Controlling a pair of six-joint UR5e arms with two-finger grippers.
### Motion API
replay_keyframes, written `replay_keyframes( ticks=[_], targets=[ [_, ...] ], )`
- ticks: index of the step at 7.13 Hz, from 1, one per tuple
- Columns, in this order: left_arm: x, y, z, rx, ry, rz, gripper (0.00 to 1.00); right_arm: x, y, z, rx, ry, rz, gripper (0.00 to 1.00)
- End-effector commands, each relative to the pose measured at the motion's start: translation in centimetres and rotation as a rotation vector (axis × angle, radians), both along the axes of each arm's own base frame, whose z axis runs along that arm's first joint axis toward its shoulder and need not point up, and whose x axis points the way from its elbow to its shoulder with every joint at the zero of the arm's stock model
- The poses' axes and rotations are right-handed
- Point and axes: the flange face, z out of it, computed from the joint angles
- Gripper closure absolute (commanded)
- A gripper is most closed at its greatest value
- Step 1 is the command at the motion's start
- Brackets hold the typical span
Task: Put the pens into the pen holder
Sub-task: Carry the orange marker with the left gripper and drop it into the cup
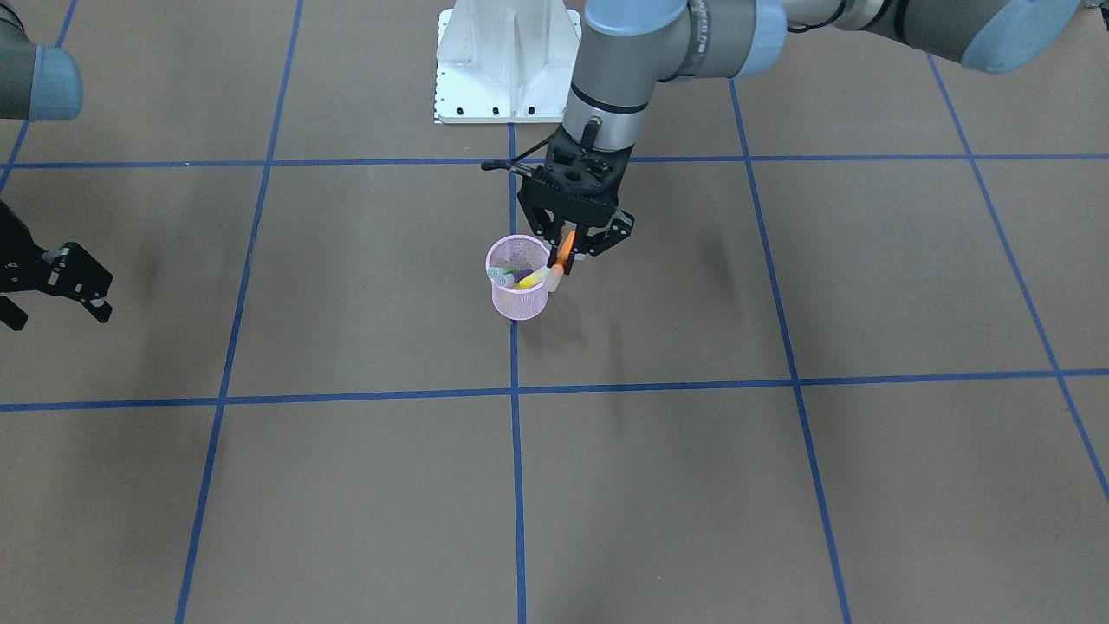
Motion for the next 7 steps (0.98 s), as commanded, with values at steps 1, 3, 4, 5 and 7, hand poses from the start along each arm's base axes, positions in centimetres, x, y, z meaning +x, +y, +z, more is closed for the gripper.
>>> replay_keyframes(
  ticks=[1, 3, 4, 5, 7],
  targets=[
    [2.3, 2.3, -1.3, 0.035, 0.036, -0.02, 1.0, 0.0, 0.0, 0.1, -0.002, 0.001, 0.0, 0.0],
    [3.3, 1.9, -1.3, 0.046, 0.059, -0.024, 1.0, 0.1, 0.1, 0.4, -0.004, 0.006, 0.003, 0.0],
    [3.6, 1.7, -1.2, 0.057, 0.081, -0.025, 1.0, 0.1, 0.1, 0.4, -0.004, 0.006, 0.003, 0.0],
    [3.6, 1.7, -1.2, 0.061, 0.083, -0.026, 1.0, 0.1, 0.1, 0.4, -0.005, 0.005, 0.004, 0.0],
    [3.7, 1.4, -0.8, 0.057, 0.073, -0.028, 0.76, 0.2, 0.1, 0.4, -0.004, 0.005, 0.004, 0.0]
  ],
)
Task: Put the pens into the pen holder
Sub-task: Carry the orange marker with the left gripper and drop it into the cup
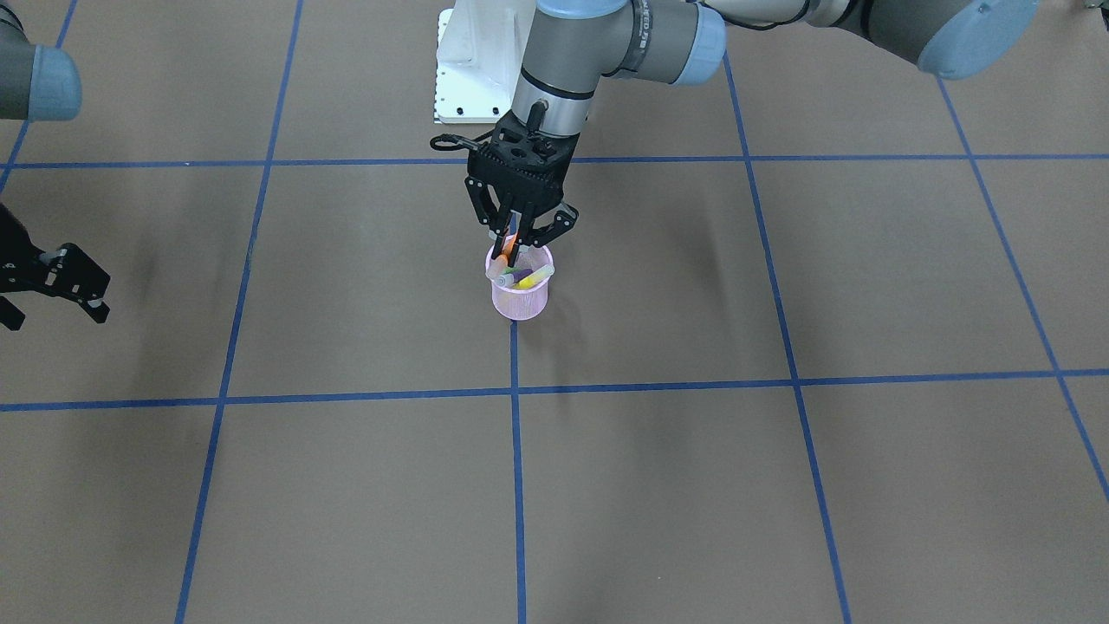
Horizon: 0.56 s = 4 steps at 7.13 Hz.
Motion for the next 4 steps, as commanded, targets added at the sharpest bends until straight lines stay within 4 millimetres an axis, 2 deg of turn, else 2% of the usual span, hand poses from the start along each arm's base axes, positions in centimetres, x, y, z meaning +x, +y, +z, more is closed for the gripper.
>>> replay_keyframes(
  ticks=[1, 2, 4],
  targets=[
    [0.16, -0.18, 0.33, -0.003, -0.005, -0.001, 0.28, 0.01, 0.01, -0.02, 0.0, 0.0, 0.0, 0.0],
    [0.23, -0.37, 0.71, -0.005, -0.013, -0.006, 0.01, -0.08, 0.02, 0.05, -0.001, 0.0, -0.001, 0.0],
    [0.17, -0.56, 0.77, -0.009, -0.013, -0.019, 0.01, -0.08, 0.02, 0.05, -0.001, 0.0, -0.001, 0.0]
  ],
)
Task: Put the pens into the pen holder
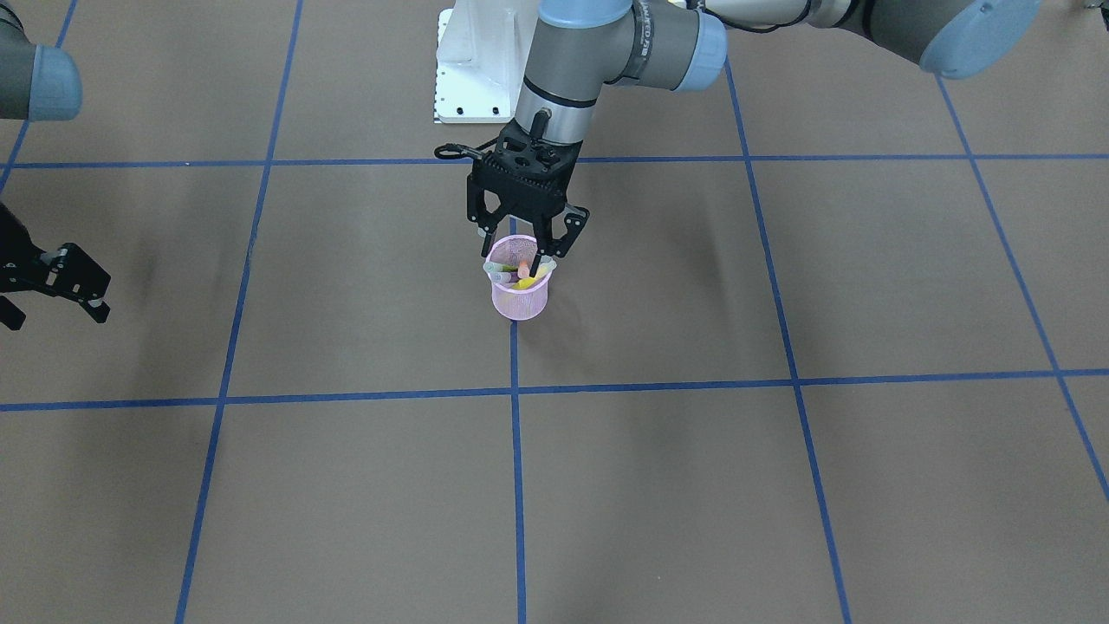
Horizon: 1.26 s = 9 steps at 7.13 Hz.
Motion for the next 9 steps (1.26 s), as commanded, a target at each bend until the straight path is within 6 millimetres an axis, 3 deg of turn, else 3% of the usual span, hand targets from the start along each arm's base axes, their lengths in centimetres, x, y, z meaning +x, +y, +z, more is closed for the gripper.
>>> replay_keyframes(
  ticks=[1, 2, 3, 5, 6, 8, 9],
  targets=[
    [-0.9, -0.8, -0.2, -0.002, 0.004, -0.022, 0.01, 0.0, 0.0, 0.1, 0.0, 0.001, -0.001, 0.0],
    [-2.9, -2.7, 0.7, -0.016, -0.005, -0.053, 0.01, 0.0, -0.1, 0.2, -0.003, 0.002, -0.002, 0.0],
    [-5.5, -4.9, 3.7, -0.062, -0.026, -0.043, 0.01, 0.6, -0.3, 0.3, 0.003, 0.004, -0.001, 0.0],
    [-17.0, -10.8, 11.6, -0.226, -0.011, 0.044, 0.01, 5.2, -2.2, 3.0, 0.009, 0.002, -0.029, 0.0],
    [-23.1, -11.7, 17.5, -0.221, -0.06, 0.07, 0.01, 8.3, -2.9, 4.8, 0.002, -0.031, -0.054, 0.0],
    [-36.0, -11.2, 31.3, -0.177, -0.231, 0.108, 0.01, 15.1, -3.5, 6.5, -0.013, -0.072, 0.0, 0.0],
    [-41.8, -11.2, 37.1, -0.203, -0.291, 0.097, 0.01, 18.2, -3.4, 10.3, -0.024, -0.085, -0.027, 0.0]
  ],
)
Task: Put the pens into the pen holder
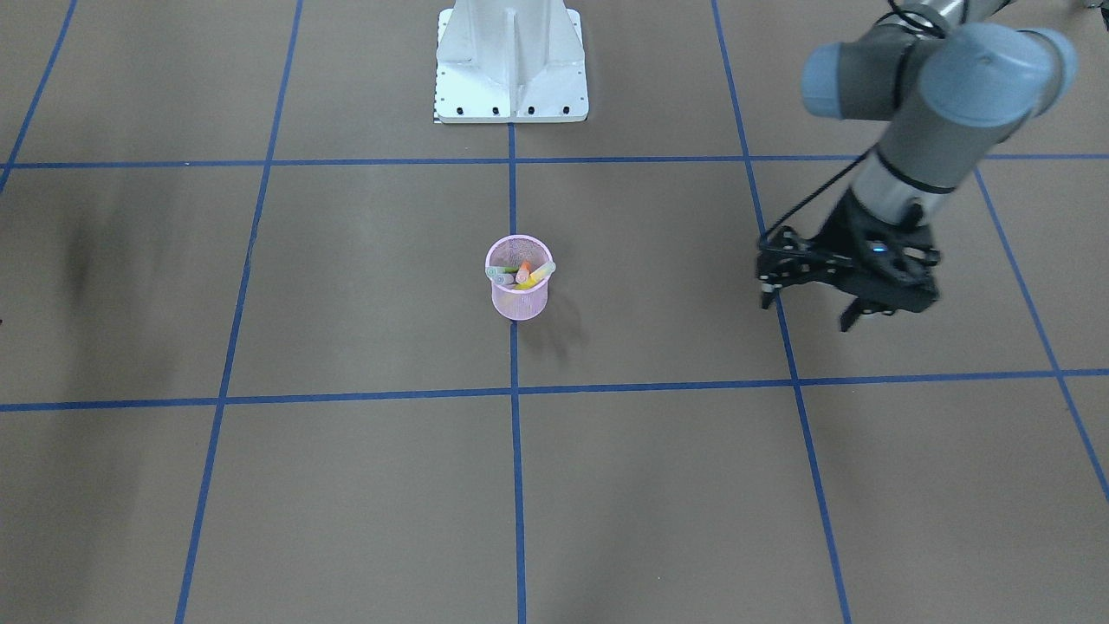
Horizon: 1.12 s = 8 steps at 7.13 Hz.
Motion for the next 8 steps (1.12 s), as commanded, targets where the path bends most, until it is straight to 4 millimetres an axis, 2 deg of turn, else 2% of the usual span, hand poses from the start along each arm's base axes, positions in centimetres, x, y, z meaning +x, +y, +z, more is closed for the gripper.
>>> replay_keyframes(
  ticks=[1, 2, 3, 4, 5, 6, 7, 8],
  targets=[
    [-11.2, 0.2, 11.8, -0.148, -0.054, 0.011, 0.01, 6.9, 0.1, 7.7, -0.005, 0.0, -0.04, 0.0],
    [-16.0, -0.5, 14.1, -0.257, -0.021, -0.058, 0.01, 7.5, 0.2, 10.9, -0.034, 0.013, -0.067, 0.0],
    [-18.7, -1.1, 15.0, -0.314, 0.046, -0.084, 0.01, 6.4, 0.2, 12.0, -0.065, 0.016, -0.093, 0.0],
    [-20.0, -1.1, 16.1, -0.267, 0.031, -0.047, 0.01, 5.4, -1.3, 10.2, -0.118, 0.02, -0.109, 0.0],
    [-21.9, -1.9, 19.4, -0.253, 0.01, -0.011, 0.01, 4.7, -3.1, 9.0, -0.142, 0.044, -0.148, 0.0],
    [-23.2, -3.0, 17.9, -0.248, 0.015, -0.031, 0.01, 6.3, -3.1, 8.5, -0.125, 0.045, -0.144, 0.0],
    [-24.0, -1.4, 19.6, -0.332, 0.024, -0.065, 0.01, 6.7, -2.5, 8.2, -0.12, 0.044, -0.137, 0.0],
    [-24.0, 1.5, 20.5, -0.344, 0.021, -0.068, 0.01, 6.8, -1.2, 8.4, -0.12, 0.046, -0.137, 0.0]
  ],
)
